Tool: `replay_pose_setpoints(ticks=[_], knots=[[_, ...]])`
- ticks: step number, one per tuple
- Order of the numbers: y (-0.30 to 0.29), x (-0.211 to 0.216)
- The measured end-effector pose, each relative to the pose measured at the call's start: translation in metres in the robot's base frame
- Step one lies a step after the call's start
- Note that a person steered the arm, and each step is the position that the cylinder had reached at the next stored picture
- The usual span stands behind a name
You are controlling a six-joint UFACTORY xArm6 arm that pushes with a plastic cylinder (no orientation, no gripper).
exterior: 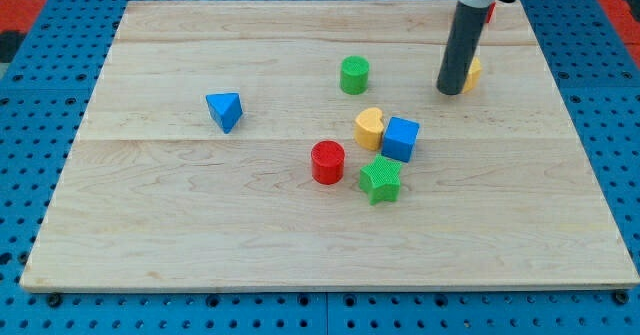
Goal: Move yellow hexagon closer to red star
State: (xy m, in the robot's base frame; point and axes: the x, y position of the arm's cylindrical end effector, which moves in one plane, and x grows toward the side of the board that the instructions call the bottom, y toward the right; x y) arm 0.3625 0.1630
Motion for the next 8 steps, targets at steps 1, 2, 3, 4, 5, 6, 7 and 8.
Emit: replay_pose_setpoints(ticks=[1,2,3,4,5,6,7,8], knots=[[0.014,-0.014],[0.033,-0.022],[0.065,-0.022],[0.086,-0.022],[0.085,-0.027],[0.078,-0.032],[0.08,-0.031],[0.082,-0.029]])
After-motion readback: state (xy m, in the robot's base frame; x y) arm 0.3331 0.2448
